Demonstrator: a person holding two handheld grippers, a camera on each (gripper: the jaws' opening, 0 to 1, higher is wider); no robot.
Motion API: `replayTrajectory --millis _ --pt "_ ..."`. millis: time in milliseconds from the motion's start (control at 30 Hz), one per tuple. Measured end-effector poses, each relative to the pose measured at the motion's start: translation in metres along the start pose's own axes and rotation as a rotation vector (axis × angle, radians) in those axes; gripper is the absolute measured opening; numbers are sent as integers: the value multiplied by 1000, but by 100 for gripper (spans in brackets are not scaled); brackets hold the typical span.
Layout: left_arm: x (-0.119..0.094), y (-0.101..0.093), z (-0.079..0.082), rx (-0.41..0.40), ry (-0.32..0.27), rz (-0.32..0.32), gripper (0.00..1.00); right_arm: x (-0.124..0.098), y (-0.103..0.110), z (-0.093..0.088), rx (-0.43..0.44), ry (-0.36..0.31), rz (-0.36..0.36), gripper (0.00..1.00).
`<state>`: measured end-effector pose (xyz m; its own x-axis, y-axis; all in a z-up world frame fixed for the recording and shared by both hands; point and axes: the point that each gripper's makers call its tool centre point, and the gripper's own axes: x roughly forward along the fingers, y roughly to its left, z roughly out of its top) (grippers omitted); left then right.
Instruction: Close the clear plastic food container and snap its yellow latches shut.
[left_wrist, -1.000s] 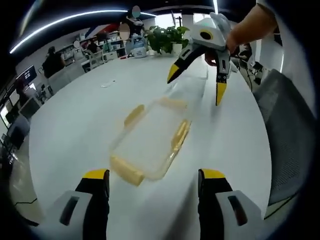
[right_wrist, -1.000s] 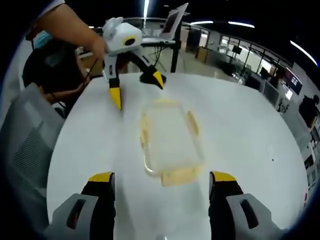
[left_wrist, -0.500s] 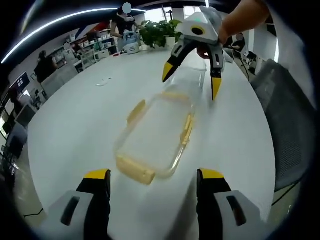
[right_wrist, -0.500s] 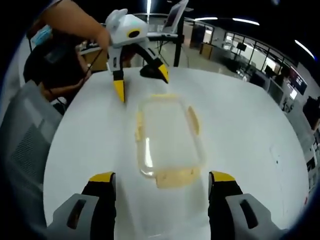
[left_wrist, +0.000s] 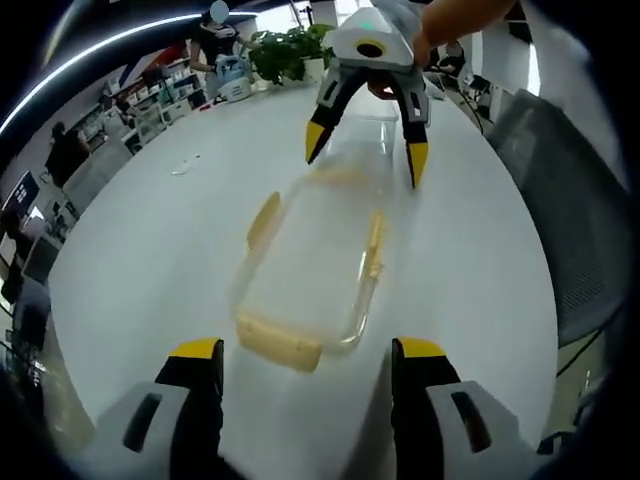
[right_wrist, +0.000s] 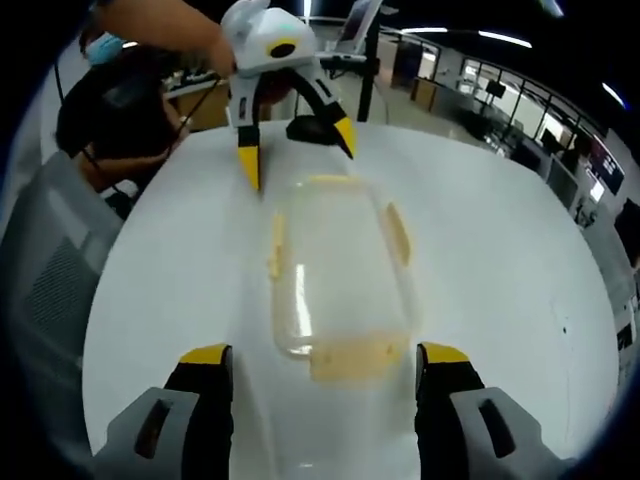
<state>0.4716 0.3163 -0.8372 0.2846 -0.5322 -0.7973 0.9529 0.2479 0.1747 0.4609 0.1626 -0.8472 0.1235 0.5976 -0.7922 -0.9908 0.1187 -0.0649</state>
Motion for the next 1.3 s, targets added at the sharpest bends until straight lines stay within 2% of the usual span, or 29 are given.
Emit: replayTrajectory --millis 200,467,633,733,1033,1067,1133,1300 --pt "1 1 -2 60 33 -29 68 6 -2 -1 -15 14 3 75" --pt "9 5 -2 93 54 -61 66 7 -9 -6 -34 51 -1 72" --pt "11 7 -4 139 72 -94 63 8 -11 -4 -21 57 14 70" --pt "12 10 -5 146 79 -103 61 10 -11 -8 -33 78 22 69" --pt "17 15 -3 161 83 -128 57 13 -12 -7 -3 85 51 68" --pt "19 14 -2 145 80 -136 56 13 -12 -7 4 85 54 68" --pt "19 9 -2 173 80 -172 53 13 -13 -7 12 87 59 68" --pt "19 9 -2 159 77 -198 51 13 -15 -7 10 98 65 62"
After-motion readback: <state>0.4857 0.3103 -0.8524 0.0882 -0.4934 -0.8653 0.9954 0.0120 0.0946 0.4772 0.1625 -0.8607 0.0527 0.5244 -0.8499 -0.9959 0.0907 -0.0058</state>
